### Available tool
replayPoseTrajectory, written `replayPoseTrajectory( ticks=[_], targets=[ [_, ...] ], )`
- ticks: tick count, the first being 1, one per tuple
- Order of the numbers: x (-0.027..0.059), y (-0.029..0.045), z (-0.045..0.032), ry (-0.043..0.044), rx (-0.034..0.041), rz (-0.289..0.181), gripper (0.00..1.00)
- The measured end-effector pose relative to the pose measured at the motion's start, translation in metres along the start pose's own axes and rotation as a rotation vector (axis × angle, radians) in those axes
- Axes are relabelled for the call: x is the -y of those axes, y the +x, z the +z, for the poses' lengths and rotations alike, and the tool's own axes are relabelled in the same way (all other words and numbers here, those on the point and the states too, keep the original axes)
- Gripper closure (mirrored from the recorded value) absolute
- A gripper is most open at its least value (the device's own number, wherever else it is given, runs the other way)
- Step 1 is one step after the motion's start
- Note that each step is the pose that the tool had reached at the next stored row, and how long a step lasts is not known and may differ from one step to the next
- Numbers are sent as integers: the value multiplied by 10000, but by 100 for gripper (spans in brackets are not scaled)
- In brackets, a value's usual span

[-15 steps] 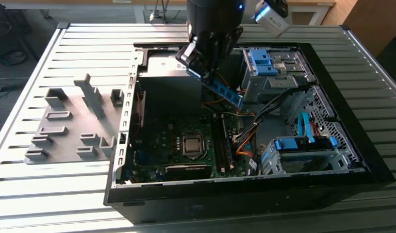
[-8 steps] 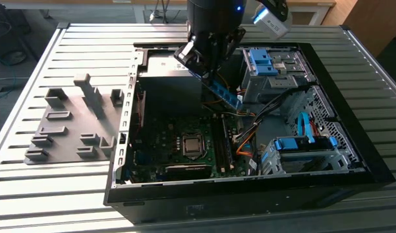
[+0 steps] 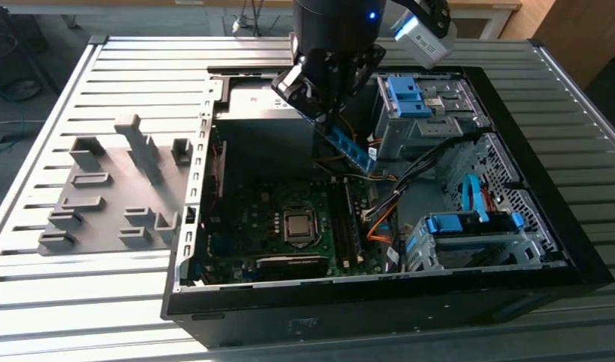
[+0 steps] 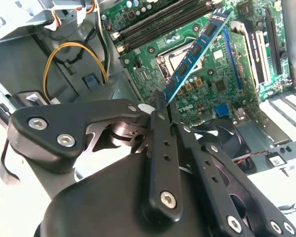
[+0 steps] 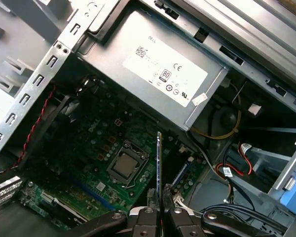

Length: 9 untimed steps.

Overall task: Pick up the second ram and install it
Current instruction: 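Insert the second ram into the second slot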

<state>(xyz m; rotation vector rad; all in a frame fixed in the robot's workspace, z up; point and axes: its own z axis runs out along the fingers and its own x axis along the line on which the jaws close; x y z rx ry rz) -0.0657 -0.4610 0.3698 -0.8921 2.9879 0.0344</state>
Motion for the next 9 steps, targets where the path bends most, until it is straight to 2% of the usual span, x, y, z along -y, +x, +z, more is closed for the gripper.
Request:
replayPoseTrajectory(
  ticks=[9],
  targets=[
    [1, 0, 22, 39, 18, 1318, 86]
  ],
)
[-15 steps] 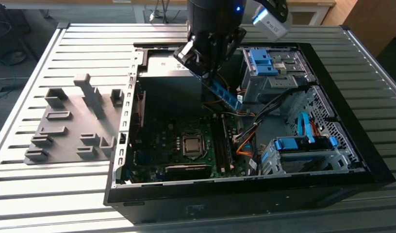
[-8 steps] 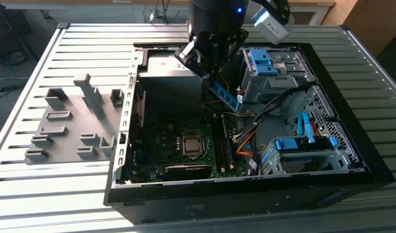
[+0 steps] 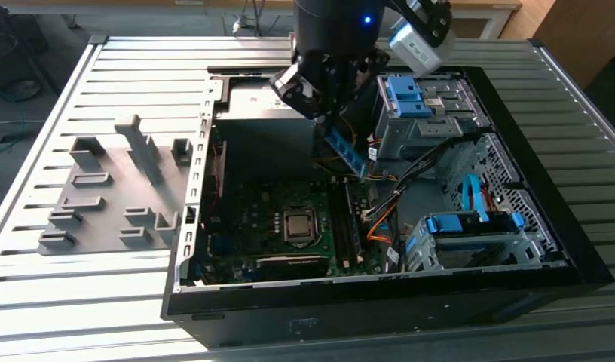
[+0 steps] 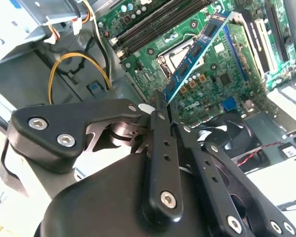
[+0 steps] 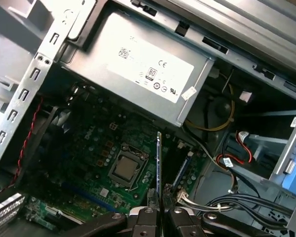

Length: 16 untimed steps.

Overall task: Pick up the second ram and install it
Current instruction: 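Insert the second ram into the second slot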

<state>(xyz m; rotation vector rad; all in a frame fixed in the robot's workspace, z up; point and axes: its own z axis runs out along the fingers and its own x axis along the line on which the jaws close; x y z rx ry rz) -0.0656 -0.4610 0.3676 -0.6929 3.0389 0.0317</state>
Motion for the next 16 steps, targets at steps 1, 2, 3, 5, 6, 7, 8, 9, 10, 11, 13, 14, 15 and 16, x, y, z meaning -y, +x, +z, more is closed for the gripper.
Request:
replayPoseTrajectory(
  ticks=[1, 2, 3, 5, 6, 7, 8, 9, 10, 11, 13, 14, 15, 16],
  targets=[
    [0, 0, 3, 4, 2, 146, 86],
    [0, 0, 5, 9, 4, 288, 86],
    [0, 0, 8, 13, 6, 434, 86],
    [0, 0, 13, 22, 10, 740, 86],
    [0, 0, 15, 27, 12, 890, 86],
    [0, 1, 18, 32, 14, 1053, 86],
    [0, 1, 20, 37, 16, 1196, 86],
    [0, 1, 22, 41, 18, 1337, 86],
    [0, 1, 24, 45, 20, 1483, 86],
    [0, 1, 27, 50, 22, 1636, 86],
    [-1, 1, 31, 59, 26, 1938, 86],
    [-1, 1, 33, 63, 28, 2099, 86],
    [-1, 1, 35, 69, 30, 2247, 86],
    [-1, 1, 37, 72, 32, 2391, 86]
  ],
)
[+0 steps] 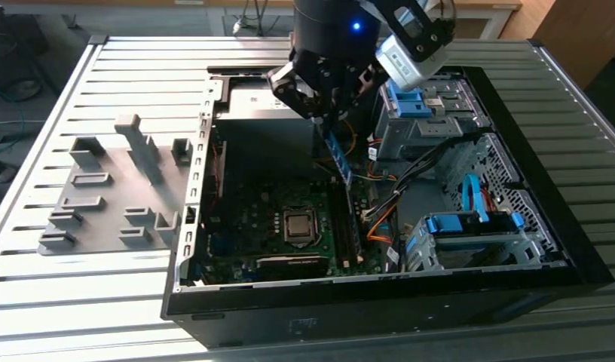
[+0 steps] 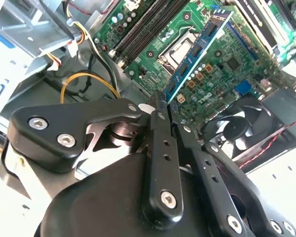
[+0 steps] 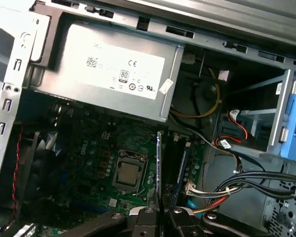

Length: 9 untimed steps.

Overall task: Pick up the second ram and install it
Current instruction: 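Insert the second ram into the second slot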

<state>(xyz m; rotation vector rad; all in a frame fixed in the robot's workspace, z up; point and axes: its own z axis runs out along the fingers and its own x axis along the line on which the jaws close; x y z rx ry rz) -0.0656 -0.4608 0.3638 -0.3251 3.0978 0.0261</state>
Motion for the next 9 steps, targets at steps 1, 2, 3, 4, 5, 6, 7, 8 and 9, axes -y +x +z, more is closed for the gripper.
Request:
replayPoseTrajectory(
  ticks=[1, 2, 3, 4, 5, 6, 7, 8, 9],
  targets=[
    [0, 0, 0, 4, 1, 117, 86],
    [0, 0, 0, 6, 2, 185, 86],
    [0, 0, 1, 7, 3, 204, 86],
    [0, -1, 1, 6, 3, 218, 86],
    [0, -1, 1, 6, 3, 226, 86],
    [0, -1, 1, 6, 4, 227, 86],
    [0, -2, 1, 7, 3, 227, 86],
    [0, -1, 1, 7, 4, 227, 86],
    [0, -2, 1, 7, 3, 227, 86]
  ],
)
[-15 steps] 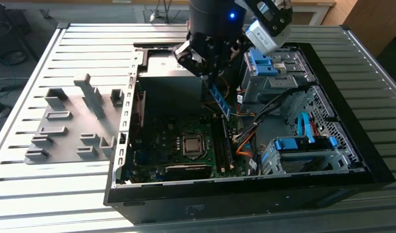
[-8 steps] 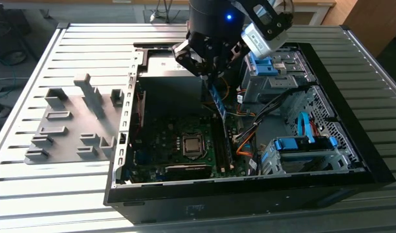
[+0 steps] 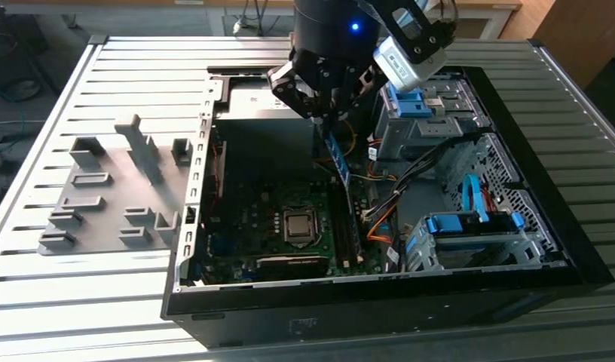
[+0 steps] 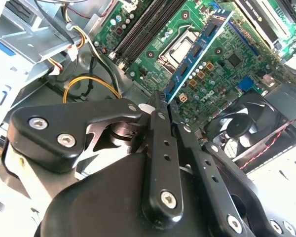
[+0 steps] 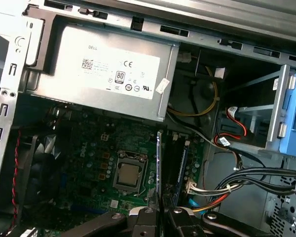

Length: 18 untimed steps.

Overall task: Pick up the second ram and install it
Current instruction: 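Insert the second ram into the second slot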

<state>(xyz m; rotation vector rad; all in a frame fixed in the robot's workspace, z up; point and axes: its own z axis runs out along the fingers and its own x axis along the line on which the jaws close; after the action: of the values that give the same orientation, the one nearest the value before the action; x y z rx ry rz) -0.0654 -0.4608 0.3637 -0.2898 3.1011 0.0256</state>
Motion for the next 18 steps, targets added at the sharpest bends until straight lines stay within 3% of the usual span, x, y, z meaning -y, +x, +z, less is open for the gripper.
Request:
replayPoseTrajectory(
  ticks=[9, 14, 18],
  targets=[
    [3, -13, 20, 15, 9, 590, 86],
    [3, -13, 42, 34, 16, 1223, 86],
    [6, -24, 72, 31, -32, 1339, 86]
  ],
)
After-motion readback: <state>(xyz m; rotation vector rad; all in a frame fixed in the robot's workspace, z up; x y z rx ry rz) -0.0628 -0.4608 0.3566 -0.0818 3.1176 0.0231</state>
